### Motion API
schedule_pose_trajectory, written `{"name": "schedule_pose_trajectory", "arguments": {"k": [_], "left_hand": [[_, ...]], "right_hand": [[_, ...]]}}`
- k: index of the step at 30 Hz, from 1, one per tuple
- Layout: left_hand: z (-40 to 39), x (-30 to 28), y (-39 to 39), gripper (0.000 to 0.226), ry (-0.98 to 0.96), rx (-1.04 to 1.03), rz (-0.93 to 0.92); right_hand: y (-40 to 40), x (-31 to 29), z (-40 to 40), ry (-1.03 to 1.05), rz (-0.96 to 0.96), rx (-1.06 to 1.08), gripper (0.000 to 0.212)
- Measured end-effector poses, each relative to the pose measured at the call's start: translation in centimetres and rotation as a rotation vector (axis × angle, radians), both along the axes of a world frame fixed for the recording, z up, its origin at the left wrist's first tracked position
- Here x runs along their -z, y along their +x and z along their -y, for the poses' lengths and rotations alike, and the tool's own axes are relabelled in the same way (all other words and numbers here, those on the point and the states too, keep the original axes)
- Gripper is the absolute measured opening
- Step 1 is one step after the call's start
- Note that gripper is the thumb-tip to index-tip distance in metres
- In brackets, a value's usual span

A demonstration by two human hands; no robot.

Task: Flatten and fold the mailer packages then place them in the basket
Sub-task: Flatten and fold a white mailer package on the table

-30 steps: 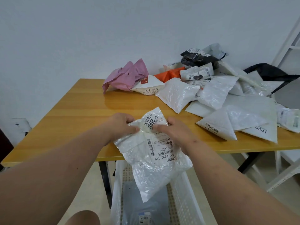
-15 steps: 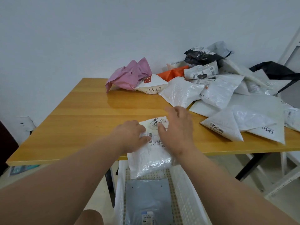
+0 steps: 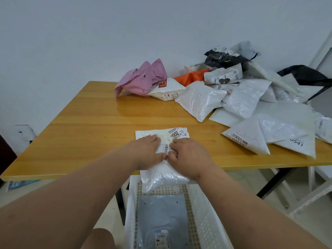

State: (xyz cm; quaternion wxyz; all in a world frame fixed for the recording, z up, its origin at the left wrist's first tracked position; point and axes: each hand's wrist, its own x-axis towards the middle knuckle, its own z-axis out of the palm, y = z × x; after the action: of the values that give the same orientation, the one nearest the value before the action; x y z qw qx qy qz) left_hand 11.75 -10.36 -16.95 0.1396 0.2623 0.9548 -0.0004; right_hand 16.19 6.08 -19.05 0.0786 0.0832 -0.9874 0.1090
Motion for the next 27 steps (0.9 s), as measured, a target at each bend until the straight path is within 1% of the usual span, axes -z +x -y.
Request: {"name": "schedule_pose_trajectory", "arguments": {"k": [6, 10, 12, 14, 15, 16, 17, 19, 21, 23, 27], "left_hand": [[0.1, 0.7, 0.1, 0.076, -0.015, -0.002, -0.035], [0.2, 0.4, -0.8, 0.074, 0.023, -0.033, -0.053], [0.6, -0.2, -1.4, 0.072, 0.024, -0.084, -0.160], [0.8, -1.1, -1.6, 0.068, 0.001, -0.092, -0.318], [0.6, -1.5, -1.5, 0.063, 0.022, -0.084, -0.354], [0.3, -1.6, -1.4, 0.059, 0.074, -0.077, -0.345], [-0.2, -1.5, -1.2, 0.055, 0.133, -0.074, -0.293], [-1.0, -0.5, -0.7, 0.054, 0.190, -0.054, -0.121], [-1.2, 1.3, -0.2, 0.057, 0.179, -0.020, -0.044], [-0.8, 2.6, 0.2, 0.060, 0.160, -0.028, -0.066], [-0.5, 3.5, 0.9, 0.060, 0.140, -0.028, -0.117]], "right_hand": [[0.3, 0.3, 0.0, -0.036, 0.003, 0.006, 0.035], [0.0, -1.0, -0.1, 0.021, 0.148, -0.007, 0.045], [-0.5, -1.6, -0.2, 0.051, 0.173, 0.007, 0.044], [-1.0, -2.0, -0.3, 0.085, 0.102, 0.050, 0.044], [-1.2, -2.1, -0.3, 0.102, 0.036, 0.080, 0.043], [-1.3, -1.9, -0.2, 0.100, -0.024, 0.111, 0.039], [-1.3, -1.8, 0.1, 0.084, -0.055, 0.128, 0.036], [-1.0, -0.8, 0.9, 0.023, 0.001, 0.100, 0.038], [-0.5, 0.7, 1.6, 0.008, 0.101, 0.047, 0.049], [-0.2, 1.6, 1.5, 0.039, 0.139, 0.038, 0.055], [0.3, 1.7, 1.2, 0.077, 0.165, 0.028, 0.058]]}}
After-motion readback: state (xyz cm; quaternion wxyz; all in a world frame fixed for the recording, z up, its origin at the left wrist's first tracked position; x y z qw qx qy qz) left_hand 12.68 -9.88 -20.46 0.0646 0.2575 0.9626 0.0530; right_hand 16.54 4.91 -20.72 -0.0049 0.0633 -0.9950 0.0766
